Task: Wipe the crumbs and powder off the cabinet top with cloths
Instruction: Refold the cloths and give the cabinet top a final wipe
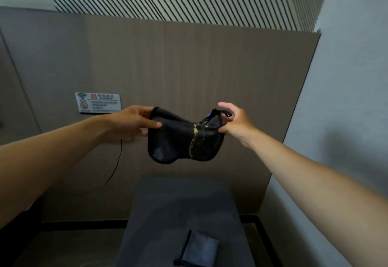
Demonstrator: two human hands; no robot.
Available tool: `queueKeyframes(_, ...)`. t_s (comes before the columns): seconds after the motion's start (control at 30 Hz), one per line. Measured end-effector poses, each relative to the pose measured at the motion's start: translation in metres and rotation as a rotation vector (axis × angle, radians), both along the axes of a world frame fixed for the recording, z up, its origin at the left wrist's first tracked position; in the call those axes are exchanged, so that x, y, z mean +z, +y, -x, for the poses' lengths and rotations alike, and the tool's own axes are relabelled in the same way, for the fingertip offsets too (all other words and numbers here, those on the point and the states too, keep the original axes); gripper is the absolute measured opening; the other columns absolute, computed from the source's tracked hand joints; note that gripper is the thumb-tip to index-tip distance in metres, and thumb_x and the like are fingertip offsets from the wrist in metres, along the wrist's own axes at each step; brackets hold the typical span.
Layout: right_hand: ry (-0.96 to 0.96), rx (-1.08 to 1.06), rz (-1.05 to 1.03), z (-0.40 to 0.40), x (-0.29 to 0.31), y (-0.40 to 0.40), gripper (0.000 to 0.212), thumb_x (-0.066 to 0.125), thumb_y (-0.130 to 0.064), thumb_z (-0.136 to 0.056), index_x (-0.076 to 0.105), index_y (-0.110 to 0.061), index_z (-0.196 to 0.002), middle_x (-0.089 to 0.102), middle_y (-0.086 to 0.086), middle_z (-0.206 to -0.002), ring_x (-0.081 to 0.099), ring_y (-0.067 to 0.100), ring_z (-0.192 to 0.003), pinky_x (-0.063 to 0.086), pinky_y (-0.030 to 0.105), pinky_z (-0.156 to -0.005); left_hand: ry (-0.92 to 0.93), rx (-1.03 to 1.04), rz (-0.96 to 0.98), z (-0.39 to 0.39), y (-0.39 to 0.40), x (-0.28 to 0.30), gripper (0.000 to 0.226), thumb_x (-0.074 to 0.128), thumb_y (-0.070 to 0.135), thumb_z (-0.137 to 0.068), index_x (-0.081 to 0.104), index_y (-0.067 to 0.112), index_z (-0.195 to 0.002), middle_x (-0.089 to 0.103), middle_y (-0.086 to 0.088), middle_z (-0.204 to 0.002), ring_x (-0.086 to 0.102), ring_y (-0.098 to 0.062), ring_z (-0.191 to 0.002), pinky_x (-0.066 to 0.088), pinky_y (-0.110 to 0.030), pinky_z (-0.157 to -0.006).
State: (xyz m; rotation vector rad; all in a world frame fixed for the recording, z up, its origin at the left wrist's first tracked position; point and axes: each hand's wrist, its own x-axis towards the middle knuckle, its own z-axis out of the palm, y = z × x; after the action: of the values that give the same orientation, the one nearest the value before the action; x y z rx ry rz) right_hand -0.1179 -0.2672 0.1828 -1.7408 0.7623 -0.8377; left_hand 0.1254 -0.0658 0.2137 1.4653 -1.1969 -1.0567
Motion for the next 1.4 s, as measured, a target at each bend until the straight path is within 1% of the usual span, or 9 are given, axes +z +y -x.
queueKeyframes(0.17,0.0,-0.043,-0.015,0.012,0.03,0.005,0.058,0.068,0.018,-0.075,0.059,-0.016,-0.122,0.068,0.014,-0.097,0.067,0.021,-0.079,0.055,0.024,-0.051,-0.111,0.285,0.012,0.006,0.001,0.012,0.048,0.077,0.002,-0.08,0.057,0.013,-0.123,0.07,-0.016,-0.111,0.07,-0.028,-0.101,0.06,-0.034,-0.069)
queueKeyframes(0.37,0.045,-0.125,0.007,0.017,0.043,0.004,0.052,0.078,0.012,-0.071,0.06,-0.013,-0.113,0.063,0.012,-0.092,0.063,0.018,-0.074,0.053,0.02,-0.048,-0.164,0.309,0.067,0.002,0.008,0.02,0.042,0.079,0.009,-0.08,0.064,0.016,-0.119,0.07,-0.016,-0.109,0.07,-0.024,-0.1,0.061,-0.032,-0.075)
queueKeyframes(0.5,0.058,-0.064,0.073,0.021,0.051,0.002,0.039,0.071,0.015,-0.077,0.064,-0.003,-0.111,0.07,0.015,-0.092,0.067,0.017,-0.074,0.056,0.021,-0.056,-0.497,0.285,0.073,0.004,0.013,0.03,0.02,0.077,0.017,-0.083,0.074,0.016,-0.103,0.074,-0.003,-0.09,0.071,-0.011,-0.08,0.055,-0.015,-0.062)
queueKeyframes(0.63,0.138,-0.057,0.223,0.019,0.052,0.0,0.024,0.067,0.011,-0.082,0.07,-0.011,-0.09,0.07,0.012,-0.084,0.065,0.016,-0.075,0.056,0.022,-0.066,-0.927,0.256,0.078,-0.004,0.013,0.033,0.009,0.07,0.033,-0.088,0.074,0.026,-0.092,0.07,0.007,-0.076,0.067,-0.012,-0.071,0.05,-0.026,-0.067)
queueKeyframes(0.77,0.294,-0.034,0.391,0.015,0.048,-0.006,0.022,0.061,0.002,-0.089,0.07,-0.019,-0.093,0.067,0.006,-0.088,0.06,0.013,-0.081,0.048,0.022,-0.071,-0.779,0.277,0.06,0.004,-0.001,0.029,0.012,0.058,0.028,-0.097,0.062,0.019,-0.089,0.065,-0.007,-0.087,0.062,-0.025,-0.083,0.051,-0.038,-0.076)
queueKeyframes(1.0,0.635,0.073,0.542,0.003,0.036,0.002,0.034,0.054,0.005,-0.089,0.063,-0.027,-0.086,0.066,0.002,-0.09,0.064,0.021,-0.089,0.056,0.041,-0.084,-0.789,0.353,0.445,0.036,-0.012,0.032,0.006,0.055,0.026,-0.099,0.056,0.02,-0.101,0.065,0.001,-0.092,0.061,-0.009,-0.084,0.051,-0.028,-0.07)
queueKeyframes(1.1,0.587,0.187,0.473,-0.009,0.033,0.013,0.043,0.054,0.014,-0.081,0.067,-0.022,-0.099,0.068,0.003,-0.092,0.065,0.023,-0.089,0.055,0.041,-0.087,-0.92,0.201,0.552,0.05,-0.02,0.037,0.007,0.054,0.02,-0.099,0.058,0.021,-0.105,0.063,0.005,-0.098,0.06,-0.005,-0.088,0.045,-0.017,-0.073)
queueKeyframes(1.2,0.503,0.486,0.228,-0.021,0.04,0.039,0.061,0.073,0.013,-0.075,0.057,-0.018,-0.125,0.062,0.004,-0.12,0.058,0.015,-0.109,0.05,0.03,-0.093,-1.053,0.07,0.568,0.058,-0.028,0.039,0.01,0.056,0.014,-0.098,0.063,0.016,-0.105,0.063,0.006,-0.096,0.06,-0.01,-0.086,0.044,-0.019,-0.076)
queueKeyframes(1.4,0.514,0.572,0.094,-0.037,0.042,0.067,0.024,0.079,-0.014,-0.081,0.069,-0.015,-0.103,0.072,0.0,-0.099,0.065,0.017,-0.099,0.052,0.031,-0.091,-1.108,-0.004,0.475,0.045,-0.027,0.037,0.011,0.062,0.021,-0.095,0.066,0.019,-0.105,0.066,0.009,-0.098,0.062,-0.005,-0.09,0.047,-0.017,-0.079)
